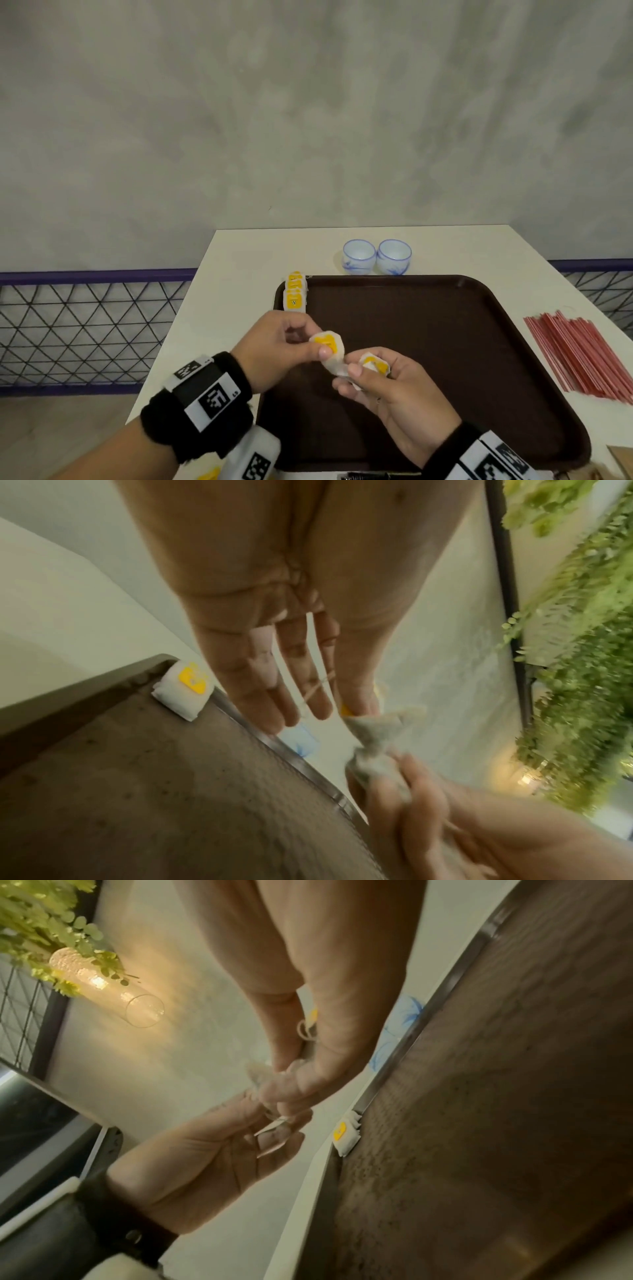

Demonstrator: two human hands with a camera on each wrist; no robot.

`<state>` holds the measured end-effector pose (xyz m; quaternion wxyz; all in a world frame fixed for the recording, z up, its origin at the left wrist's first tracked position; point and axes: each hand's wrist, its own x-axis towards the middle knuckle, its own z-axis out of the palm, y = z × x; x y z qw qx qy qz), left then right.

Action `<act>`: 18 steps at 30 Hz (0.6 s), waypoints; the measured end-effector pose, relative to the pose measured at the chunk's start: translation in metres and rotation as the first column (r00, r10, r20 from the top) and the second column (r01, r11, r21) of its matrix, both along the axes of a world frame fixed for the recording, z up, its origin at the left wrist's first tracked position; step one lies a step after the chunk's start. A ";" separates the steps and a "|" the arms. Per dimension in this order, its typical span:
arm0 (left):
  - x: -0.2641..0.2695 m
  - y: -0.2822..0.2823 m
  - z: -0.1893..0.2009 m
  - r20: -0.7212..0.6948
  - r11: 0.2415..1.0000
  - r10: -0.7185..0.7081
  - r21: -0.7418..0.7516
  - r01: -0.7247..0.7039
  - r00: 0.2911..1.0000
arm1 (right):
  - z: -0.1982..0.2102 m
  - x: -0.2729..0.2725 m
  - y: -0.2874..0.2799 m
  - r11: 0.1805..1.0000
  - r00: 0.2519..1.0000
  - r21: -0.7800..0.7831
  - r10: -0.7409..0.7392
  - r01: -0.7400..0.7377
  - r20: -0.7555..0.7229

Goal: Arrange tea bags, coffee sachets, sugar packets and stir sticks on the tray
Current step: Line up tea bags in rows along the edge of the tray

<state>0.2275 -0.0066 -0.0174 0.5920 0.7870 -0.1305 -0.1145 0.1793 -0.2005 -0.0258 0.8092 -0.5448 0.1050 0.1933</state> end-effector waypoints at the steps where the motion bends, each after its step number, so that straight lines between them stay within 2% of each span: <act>1: 0.005 0.005 -0.002 0.011 0.999 0.042 0.015 -0.043 0.999 | -0.001 0.000 -0.002 1.000 1.000 -0.011 -0.021 0.021 -0.002; 2: 0.013 0.010 -0.005 0.011 0.995 0.090 0.042 -0.090 0.996 | -0.003 0.000 -0.004 0.999 0.999 -0.018 -0.044 0.044 -0.003; 4: 0.032 0.018 -0.012 0.025 0.966 0.154 0.206 -0.156 0.988 | -0.004 0.000 -0.007 0.997 0.997 -0.033 -0.072 0.072 -0.006; 6: 0.049 0.023 -0.019 0.070 0.888 0.165 0.423 -0.179 0.984 | -0.005 -0.001 -0.009 0.996 0.997 -0.043 -0.073 0.072 -0.013; 7: 0.056 0.024 -0.023 0.081 0.856 0.166 0.483 -0.185 0.983 | -0.005 -0.002 -0.010 0.997 0.997 -0.044 -0.070 0.070 -0.018; 11: 0.077 0.022 -0.034 0.133 0.785 0.182 0.577 -0.226 0.974 | -0.004 -0.002 -0.012 0.996 0.998 -0.079 -0.046 0.042 -0.051; 18: 0.102 0.024 -0.035 0.175 0.705 0.280 0.630 -0.326 0.944 | -0.006 -0.002 -0.016 0.995 0.999 -0.097 -0.029 0.025 -0.046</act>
